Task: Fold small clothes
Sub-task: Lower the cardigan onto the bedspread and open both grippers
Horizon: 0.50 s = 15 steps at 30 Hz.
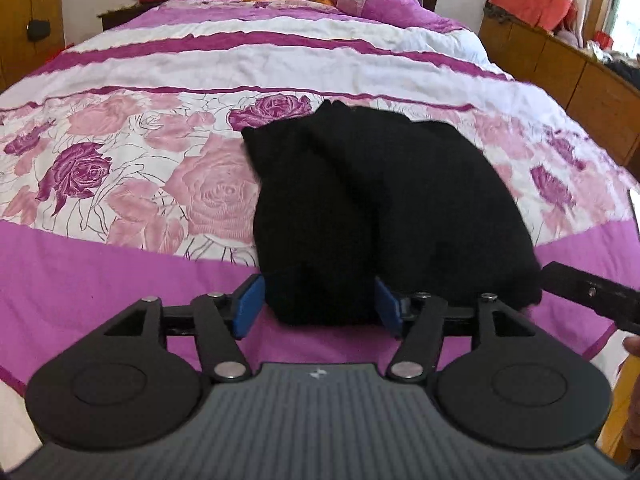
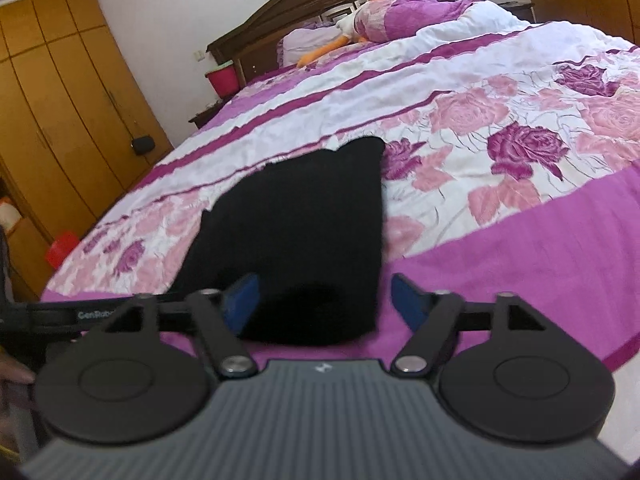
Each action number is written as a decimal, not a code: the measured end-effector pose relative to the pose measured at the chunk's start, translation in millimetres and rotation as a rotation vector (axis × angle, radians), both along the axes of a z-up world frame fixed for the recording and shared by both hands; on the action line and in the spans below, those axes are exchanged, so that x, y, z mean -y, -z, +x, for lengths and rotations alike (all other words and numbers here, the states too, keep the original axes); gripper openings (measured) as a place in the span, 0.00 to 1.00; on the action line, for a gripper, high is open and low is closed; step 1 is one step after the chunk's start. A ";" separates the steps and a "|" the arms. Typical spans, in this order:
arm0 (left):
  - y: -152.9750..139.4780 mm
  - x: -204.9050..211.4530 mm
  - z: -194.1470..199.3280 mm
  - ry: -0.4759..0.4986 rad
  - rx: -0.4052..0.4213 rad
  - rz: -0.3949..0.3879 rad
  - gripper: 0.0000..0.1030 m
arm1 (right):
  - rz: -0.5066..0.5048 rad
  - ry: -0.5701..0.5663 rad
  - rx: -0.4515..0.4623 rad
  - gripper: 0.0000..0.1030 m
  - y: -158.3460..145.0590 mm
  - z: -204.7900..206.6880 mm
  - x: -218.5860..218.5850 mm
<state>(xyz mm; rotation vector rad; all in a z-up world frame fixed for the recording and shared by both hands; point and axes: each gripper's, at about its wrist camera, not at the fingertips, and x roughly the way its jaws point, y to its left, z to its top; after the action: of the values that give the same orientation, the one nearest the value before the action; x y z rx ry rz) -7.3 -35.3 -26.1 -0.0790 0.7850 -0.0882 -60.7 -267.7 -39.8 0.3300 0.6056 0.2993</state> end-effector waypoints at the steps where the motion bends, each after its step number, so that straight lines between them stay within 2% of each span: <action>1: 2.2 1.5 -1.7 -0.007 0.003 0.011 0.68 | -0.012 0.002 0.000 0.74 2.0 -1.5 -0.9; 6: 4.3 -3.0 -5.9 -0.046 0.000 -0.014 0.71 | -0.067 -0.003 -0.027 0.74 12.9 -4.1 -6.2; 10: 4.4 -14.1 -13.5 -0.060 -0.009 -0.039 0.78 | -0.108 0.002 -0.039 0.74 21.1 -6.2 -11.0; 15: 12.6 -23.9 -22.7 -0.032 -0.053 -0.053 0.81 | -0.131 -0.001 -0.066 0.74 33.6 -7.8 -16.2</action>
<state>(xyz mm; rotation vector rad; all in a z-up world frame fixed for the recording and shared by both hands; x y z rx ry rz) -30.1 -11.4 -38.7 -0.1448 0.8336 -0.0775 -68.6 -251.5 -73.4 0.2139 0.6872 0.2488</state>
